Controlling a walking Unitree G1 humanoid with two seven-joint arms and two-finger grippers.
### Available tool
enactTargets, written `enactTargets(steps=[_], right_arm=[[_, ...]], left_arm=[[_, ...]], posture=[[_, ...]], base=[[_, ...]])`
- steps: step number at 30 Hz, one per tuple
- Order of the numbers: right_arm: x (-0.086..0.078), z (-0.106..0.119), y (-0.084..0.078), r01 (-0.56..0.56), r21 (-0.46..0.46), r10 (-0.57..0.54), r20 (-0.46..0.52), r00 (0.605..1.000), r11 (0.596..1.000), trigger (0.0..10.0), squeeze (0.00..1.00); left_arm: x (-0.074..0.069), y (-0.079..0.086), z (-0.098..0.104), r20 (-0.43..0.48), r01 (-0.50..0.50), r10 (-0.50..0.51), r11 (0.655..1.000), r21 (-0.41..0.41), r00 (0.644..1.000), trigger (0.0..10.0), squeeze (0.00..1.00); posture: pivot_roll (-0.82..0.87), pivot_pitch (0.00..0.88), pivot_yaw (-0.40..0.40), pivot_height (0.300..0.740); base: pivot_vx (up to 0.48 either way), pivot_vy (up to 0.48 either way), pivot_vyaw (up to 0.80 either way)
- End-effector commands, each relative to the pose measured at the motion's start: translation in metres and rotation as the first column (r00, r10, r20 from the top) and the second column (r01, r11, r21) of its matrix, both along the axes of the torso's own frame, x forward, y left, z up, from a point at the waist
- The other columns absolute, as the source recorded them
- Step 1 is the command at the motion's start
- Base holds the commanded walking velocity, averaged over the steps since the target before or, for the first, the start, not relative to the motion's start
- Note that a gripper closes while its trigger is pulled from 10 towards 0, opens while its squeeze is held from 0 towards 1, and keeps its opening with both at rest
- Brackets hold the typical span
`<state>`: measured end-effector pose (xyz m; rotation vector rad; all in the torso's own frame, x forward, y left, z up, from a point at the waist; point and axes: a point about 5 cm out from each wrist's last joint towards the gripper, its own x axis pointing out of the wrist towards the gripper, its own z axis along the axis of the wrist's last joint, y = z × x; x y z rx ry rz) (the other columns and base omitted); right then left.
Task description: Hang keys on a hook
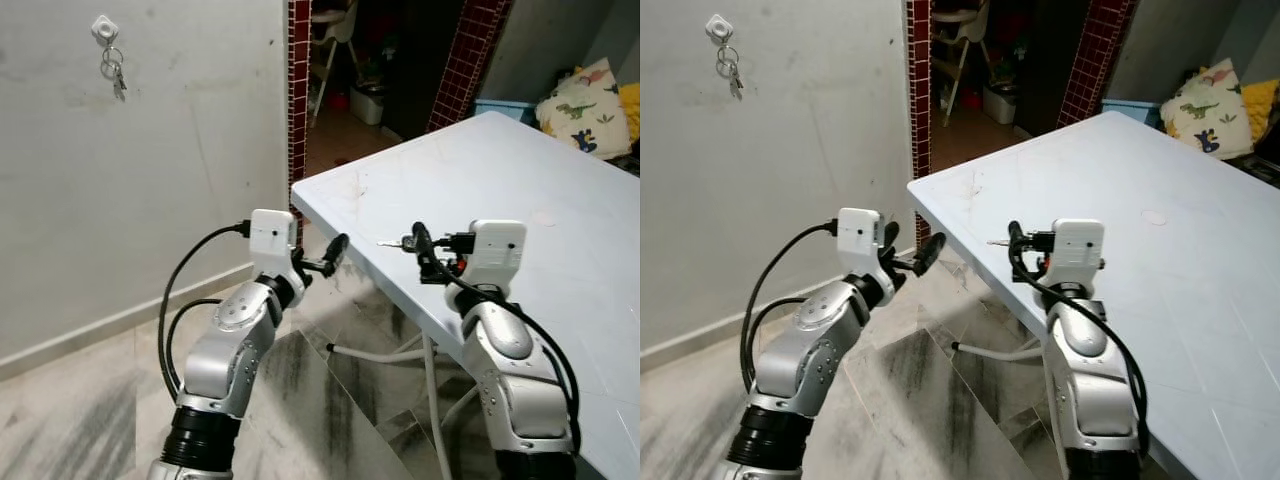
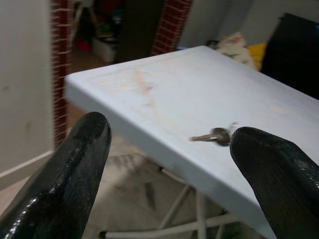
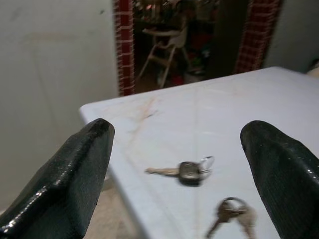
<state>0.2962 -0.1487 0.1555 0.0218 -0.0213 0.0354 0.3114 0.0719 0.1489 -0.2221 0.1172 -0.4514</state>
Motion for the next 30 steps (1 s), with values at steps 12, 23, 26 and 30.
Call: enactTargets(steps=[12, 23, 26, 30], right_arm=[[-0.0025, -0.0099, -0.0093, 0.017, -0.012, -0.018, -0.047, 0.999, 1.0, 10.0, 0.0], [-0.0023, -0.0116, -0.0004, -0.004, -0.009, 0.004, -0.034, 0.999, 1.0, 10.0, 0.0], [-0.0003, -0.0106, -0.0006, -0.004, -0.01, 0.004, -0.031, 1.0, 1.0, 10.0, 0.0], [0.0004, -0.0102, -0.0014, -0.004, -0.012, 0.003, -0.029, 1.0, 1.0, 10.0, 0.0]], left_arm=[[0.0008, 0.0039, 0.0027, 0.012, -0.003, 0.003, 1.0, 0.008, 1.0, 10.0, 0.0], [0.0033, 0.0074, 0.005, 0.025, -0.003, 0.003, 1.0, 0.017, 1.0, 10.0, 0.0], [0.0048, 0.009, 0.0058, 0.026, -0.018, 0.017, 1.0, 0.016, 1.0, 10.0, 0.0], [0.0028, 0.0084, 0.0051, 0.024, -0.016, 0.015, 1.0, 0.015, 1.0, 10.0, 0.0]], posture=[[0.09, 0.0, -0.07, 0.74], [0.09, 0.0, -0.047, 0.74], [0.09, 0.0, -0.049, 0.74], [0.09, 0.0, -0.049, 0.74]], base=[[0.0, -0.13, 0.0], [0.0, -0.364, 0.0], [0.0, -0.48, 0.0], [0.0, -0.474, 0.0]])
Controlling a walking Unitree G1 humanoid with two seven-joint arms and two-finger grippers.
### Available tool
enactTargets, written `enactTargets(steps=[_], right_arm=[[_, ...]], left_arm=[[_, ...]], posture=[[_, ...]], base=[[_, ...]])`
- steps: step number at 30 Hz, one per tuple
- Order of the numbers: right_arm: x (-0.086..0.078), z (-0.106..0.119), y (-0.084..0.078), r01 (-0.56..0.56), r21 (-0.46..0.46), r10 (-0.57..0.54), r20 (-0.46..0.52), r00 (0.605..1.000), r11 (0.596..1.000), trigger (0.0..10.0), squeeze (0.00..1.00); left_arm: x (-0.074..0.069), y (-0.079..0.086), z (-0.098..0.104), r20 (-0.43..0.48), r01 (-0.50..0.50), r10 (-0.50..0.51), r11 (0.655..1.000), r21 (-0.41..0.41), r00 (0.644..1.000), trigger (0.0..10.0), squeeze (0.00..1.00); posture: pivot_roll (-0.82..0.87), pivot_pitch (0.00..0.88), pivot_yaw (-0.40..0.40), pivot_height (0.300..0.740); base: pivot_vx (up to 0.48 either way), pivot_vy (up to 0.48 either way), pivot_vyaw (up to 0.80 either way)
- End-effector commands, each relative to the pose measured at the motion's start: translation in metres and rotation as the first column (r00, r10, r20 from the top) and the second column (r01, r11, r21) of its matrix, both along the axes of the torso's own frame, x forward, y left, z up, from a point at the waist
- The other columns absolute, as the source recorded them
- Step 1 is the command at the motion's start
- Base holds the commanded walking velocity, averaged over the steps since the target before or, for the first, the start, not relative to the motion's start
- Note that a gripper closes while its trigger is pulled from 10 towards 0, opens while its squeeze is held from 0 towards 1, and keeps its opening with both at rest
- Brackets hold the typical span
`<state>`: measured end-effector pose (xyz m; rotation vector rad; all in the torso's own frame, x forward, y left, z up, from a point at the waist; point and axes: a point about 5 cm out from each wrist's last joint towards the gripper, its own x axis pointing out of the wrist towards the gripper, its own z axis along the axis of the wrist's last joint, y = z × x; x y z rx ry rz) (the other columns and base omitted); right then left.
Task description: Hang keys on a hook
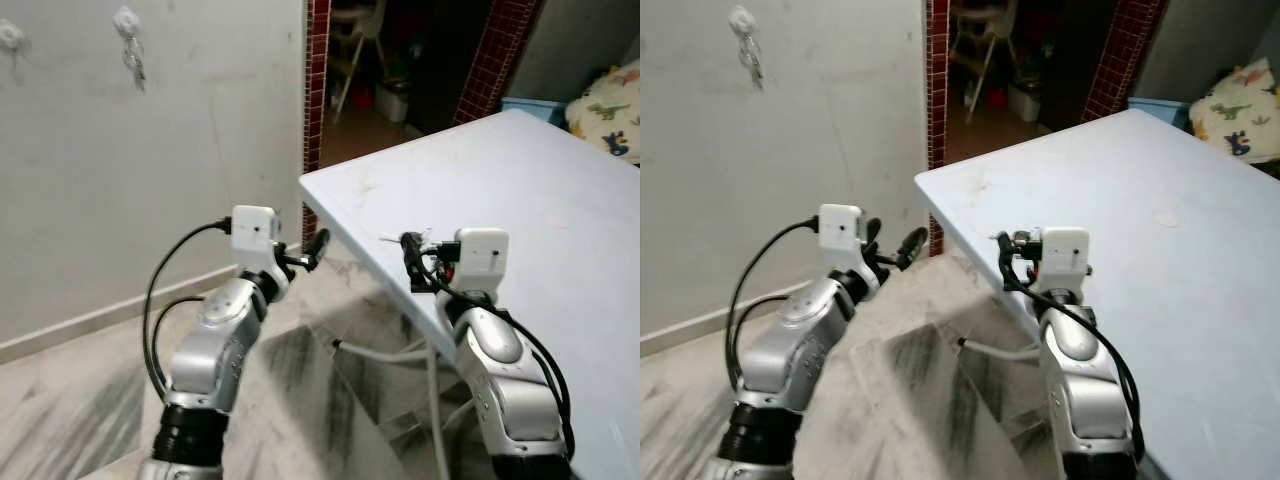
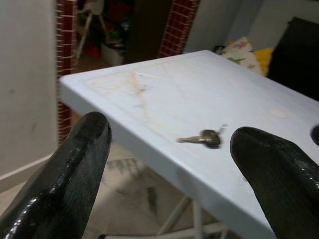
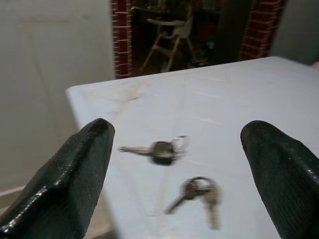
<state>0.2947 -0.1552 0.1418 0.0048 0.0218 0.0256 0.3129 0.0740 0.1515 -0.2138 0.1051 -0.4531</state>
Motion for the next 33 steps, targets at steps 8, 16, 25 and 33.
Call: enactTargets(steps=[8, 16, 25, 33], right_arm=[[0.002, 0.002, 0.004, -0.008, 0.006, 0.008, 0.008, 1.0, 1.0, 10.0, 0.0], [0.003, -0.001, 0.009, -0.032, 0.019, 0.032, -0.002, 0.999, 0.999, 10.0, 0.0], [0.008, -0.003, 0.013, -0.045, 0.031, 0.046, -0.015, 0.999, 0.999, 10.0, 0.0], [0.014, -0.011, 0.023, -0.091, 0.039, 0.093, -0.05, 0.994, 0.995, 10.0, 0.0]], left_arm=[[0.004, 0.01, 0.002, 0.003, -0.044, 0.044, 0.999, 0.005, 0.999, 10.0, 0.0], [0.007, 0.014, 0.002, 0.001, -0.063, 0.063, 0.998, 0.016, 0.998, 10.0, 0.0], [0.004, 0.021, -0.015, -0.072, -0.033, 0.039, 0.996, 0.083, 0.997, 10.0, 0.0], [-0.013, 0.032, -0.031, -0.155, 0.072, -0.049, 0.986, 0.148, 0.987, 10.0, 0.0]], posture=[[0.09, 0.0, -0.049, 0.74], [0.1, 0.0, -0.047, 0.74], [0.11, 0.0, -0.042, 0.74], [0.14, 0.0, -0.031, 0.74]], base=[[0.0, -0.159, 0.0], [0.0, 0.0, 0.0], [0.0, 0.0, 0.0], [0.0, 0.0, 0.0]])
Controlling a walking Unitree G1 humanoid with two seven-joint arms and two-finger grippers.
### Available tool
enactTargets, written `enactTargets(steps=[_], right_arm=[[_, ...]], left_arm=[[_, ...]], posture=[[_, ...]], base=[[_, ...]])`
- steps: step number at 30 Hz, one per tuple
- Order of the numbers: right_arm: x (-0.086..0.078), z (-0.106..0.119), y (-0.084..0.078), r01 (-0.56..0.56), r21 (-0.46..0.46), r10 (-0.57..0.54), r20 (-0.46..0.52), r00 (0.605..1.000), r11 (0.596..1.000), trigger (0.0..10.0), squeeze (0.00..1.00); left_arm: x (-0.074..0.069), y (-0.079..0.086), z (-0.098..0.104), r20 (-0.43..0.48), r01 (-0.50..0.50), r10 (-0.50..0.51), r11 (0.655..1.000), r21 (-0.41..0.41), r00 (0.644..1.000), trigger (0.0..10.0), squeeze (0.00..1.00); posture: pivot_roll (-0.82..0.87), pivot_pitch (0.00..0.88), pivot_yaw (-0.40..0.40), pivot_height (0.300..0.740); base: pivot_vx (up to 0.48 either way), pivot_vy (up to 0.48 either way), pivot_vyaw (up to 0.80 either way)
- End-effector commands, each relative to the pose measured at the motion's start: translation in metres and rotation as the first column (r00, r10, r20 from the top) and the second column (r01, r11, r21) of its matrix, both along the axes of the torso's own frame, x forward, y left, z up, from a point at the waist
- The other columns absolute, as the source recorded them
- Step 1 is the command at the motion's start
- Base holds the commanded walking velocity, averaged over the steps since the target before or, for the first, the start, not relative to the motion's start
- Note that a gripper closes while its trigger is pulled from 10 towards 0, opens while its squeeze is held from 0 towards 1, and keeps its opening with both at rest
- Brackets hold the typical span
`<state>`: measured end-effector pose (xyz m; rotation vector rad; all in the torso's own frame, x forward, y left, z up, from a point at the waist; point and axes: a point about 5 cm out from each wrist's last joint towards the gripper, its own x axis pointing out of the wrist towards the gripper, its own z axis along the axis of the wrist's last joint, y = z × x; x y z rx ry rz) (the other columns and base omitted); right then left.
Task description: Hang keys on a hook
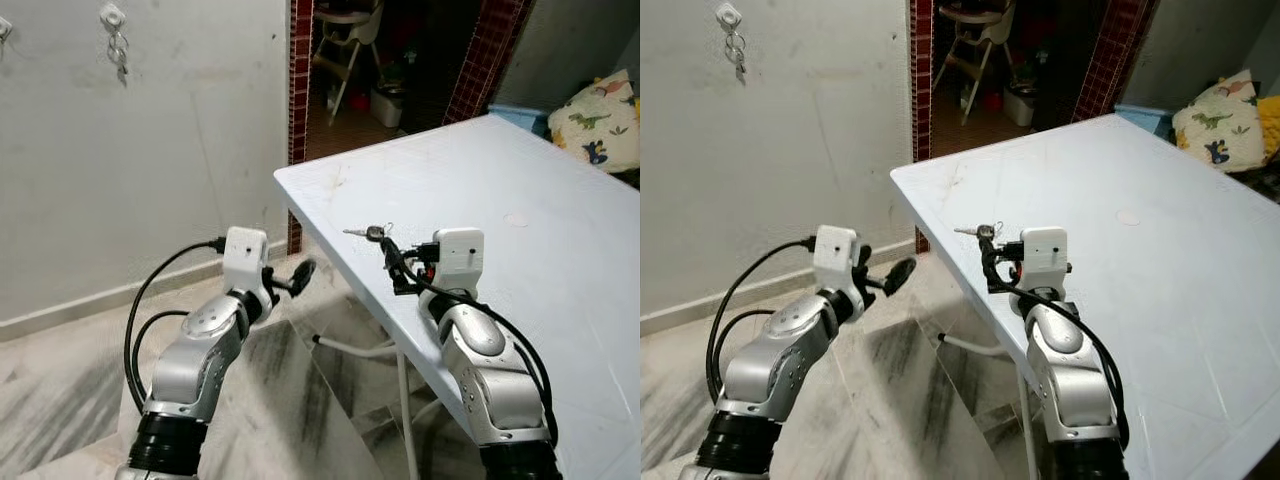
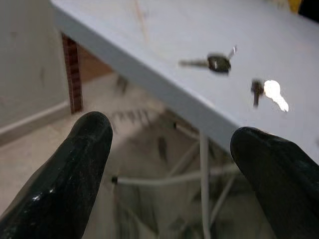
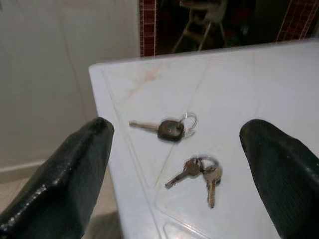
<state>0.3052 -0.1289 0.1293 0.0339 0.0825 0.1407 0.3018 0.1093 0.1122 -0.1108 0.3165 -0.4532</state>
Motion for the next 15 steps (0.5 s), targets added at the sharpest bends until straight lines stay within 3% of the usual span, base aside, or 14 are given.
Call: enactTargets(steps=[1, 7, 15], right_arm=[[0.005, -0.001, -0.004, 0.034, 0.012, -0.034, -0.001, 0.999, 0.999, 10.0, 0.0], [0.011, -0.013, -0.006, 0.064, 0.006, -0.064, -0.037, 0.997, 0.998, 10.0, 0.0], [0.024, -0.038, -0.014, 0.131, -0.023, -0.133, -0.124, 0.983, 0.991, 10.0, 0.0]], left_arm=[[-0.005, 0.0, 0.007, 0.015, 0.046, -0.046, 0.999, 0.012, 0.999, 10.0, 0.0], [-0.017, 0.011, 0.0, -0.011, 0.077, -0.077, 0.996, 0.053, 0.997, 10.0, 0.0], [-0.016, 0.007, 0.008, -0.001, 0.103, -0.103, 0.993, 0.057, 0.995, 10.0, 0.0]], posture=[[0.15, 0.0, -0.028, 0.74], [0.17, 0.0, -0.02, 0.74], [0.19, 0.0, -0.015, 0.74]], base=[[0.0, 0.0, 0.0], [0.0, 0.0, 0.0], [0.0, 0.0, 0.0]])
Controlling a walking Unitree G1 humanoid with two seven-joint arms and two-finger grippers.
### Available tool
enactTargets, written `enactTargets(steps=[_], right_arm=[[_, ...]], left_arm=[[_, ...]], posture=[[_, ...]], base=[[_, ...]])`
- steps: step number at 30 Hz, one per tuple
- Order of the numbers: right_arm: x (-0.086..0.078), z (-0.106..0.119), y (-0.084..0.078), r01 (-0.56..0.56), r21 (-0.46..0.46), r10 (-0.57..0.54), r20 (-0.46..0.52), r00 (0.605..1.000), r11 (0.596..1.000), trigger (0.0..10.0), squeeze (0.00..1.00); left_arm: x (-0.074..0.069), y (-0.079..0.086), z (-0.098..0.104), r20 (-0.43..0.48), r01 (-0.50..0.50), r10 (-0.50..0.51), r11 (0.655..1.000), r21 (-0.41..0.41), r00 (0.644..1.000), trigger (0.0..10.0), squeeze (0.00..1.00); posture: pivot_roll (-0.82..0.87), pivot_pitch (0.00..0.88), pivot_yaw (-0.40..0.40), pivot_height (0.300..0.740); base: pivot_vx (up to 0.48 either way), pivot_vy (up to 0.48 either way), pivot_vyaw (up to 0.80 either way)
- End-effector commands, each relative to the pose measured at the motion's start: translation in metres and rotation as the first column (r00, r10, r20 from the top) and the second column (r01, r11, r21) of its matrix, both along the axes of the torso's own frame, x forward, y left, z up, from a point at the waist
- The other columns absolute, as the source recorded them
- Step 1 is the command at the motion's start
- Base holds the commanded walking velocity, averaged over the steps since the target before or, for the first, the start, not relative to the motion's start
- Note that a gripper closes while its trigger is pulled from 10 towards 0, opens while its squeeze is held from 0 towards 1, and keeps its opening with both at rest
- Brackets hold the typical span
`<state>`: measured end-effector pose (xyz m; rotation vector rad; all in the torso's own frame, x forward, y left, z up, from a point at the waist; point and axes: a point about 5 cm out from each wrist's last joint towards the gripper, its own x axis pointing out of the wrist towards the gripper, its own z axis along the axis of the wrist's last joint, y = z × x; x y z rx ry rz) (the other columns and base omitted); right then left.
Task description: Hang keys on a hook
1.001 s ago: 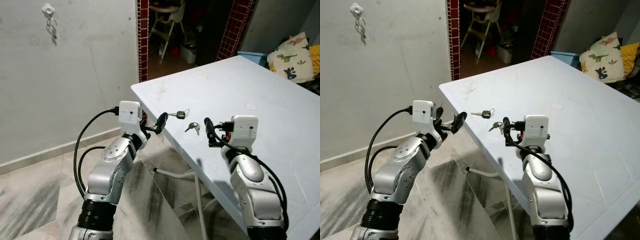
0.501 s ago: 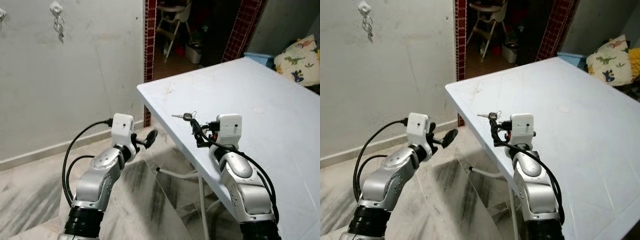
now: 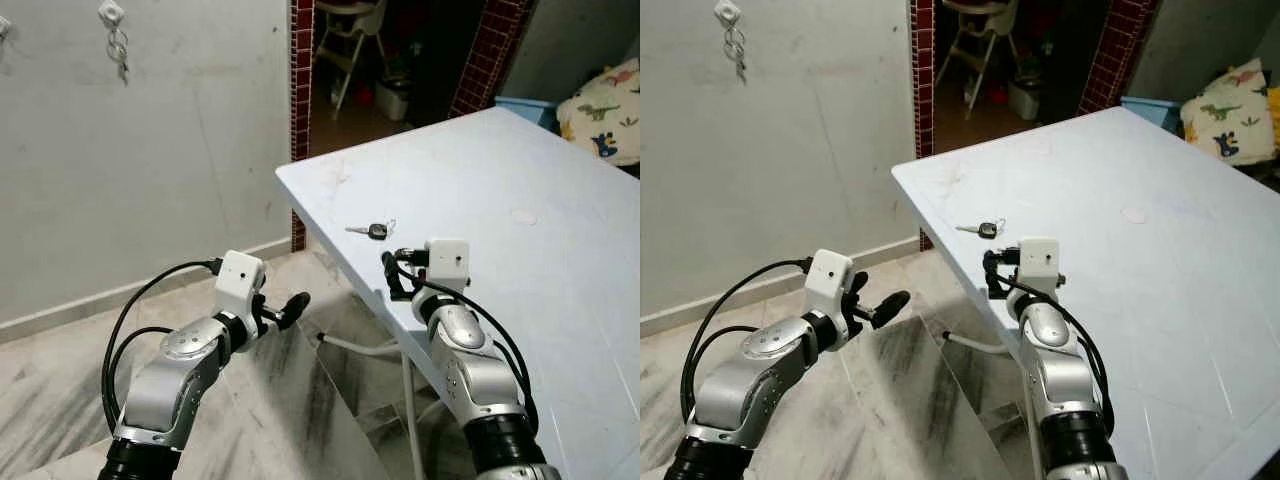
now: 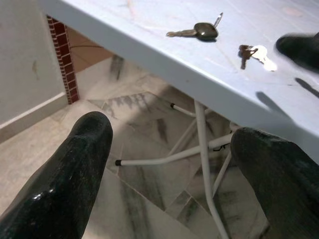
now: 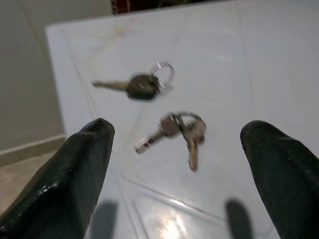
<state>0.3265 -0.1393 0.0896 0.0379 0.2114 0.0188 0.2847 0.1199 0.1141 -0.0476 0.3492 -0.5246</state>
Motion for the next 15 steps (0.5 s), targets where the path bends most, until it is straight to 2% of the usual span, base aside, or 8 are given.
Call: enactTargets(steps=[1, 6, 10, 12, 13, 15], right_arm=[[0.005, -0.004, -0.001, 0.021, 0.018, -0.021, -0.01, 1.0, 1.0, 10.0, 0.0], [0.011, -0.012, -0.001, 0.057, -0.005, -0.057, -0.034, 0.998, 0.998, 10.0, 0.0], [0.014, -0.012, 0.0, 0.066, 0.024, -0.065, -0.029, 0.997, 0.998, 10.0, 0.0], [0.015, -0.01, 0.001, 0.062, 0.026, -0.061, -0.017, 0.998, 0.998, 10.0, 0.0], [0.014, -0.006, 0.003, 0.051, 0.02, -0.051, 0.017, 0.999, 0.998, 10.0, 0.0], [0.014, -0.005, 0.003, 0.048, 0.017, -0.049, 0.029, 0.998, 0.999, 10.0, 0.0]], left_arm=[[-0.001, -0.007, 0.009, 0.02, 0.043, -0.043, 0.999, -0.008, 0.999, 10.0, 0.0], [-0.002, -0.018, 0.02, 0.046, 0.101, -0.099, 0.994, -0.033, 0.994, 10.0, 0.0], [-0.001, -0.019, 0.025, 0.072, 0.111, -0.108, 0.993, -0.039, 0.992, 10.0, 0.0], [-0.001, -0.018, 0.027, 0.086, 0.102, -0.099, 0.994, -0.035, 0.991, 10.0, 0.0], [0.003, -0.012, 0.028, 0.108, 0.035, -0.031, 0.999, -0.031, 0.994, 10.0, 0.0], [0.004, -0.01, 0.028, 0.113, 0.019, -0.015, 0.999, -0.03, 0.994, 10.0, 0.0]], posture=[[0.19, 0.0, -0.013, 0.74], [0.2, 0.0, -0.012, 0.74], [0.22, 0.0, -0.014, 0.74], [0.22, 0.0, -0.014, 0.74], [0.21, 0.0, -0.015, 0.74], [0.21, 0.0, -0.017, 0.74]], base=[[0.0, 0.0, 0.0], [0.0, 0.0, 0.0], [0.0, 0.0, 0.0], [0.0, 0.0, 0.0], [0.0, 0.0, 0.0], [0.0, 0.0, 0.0]])
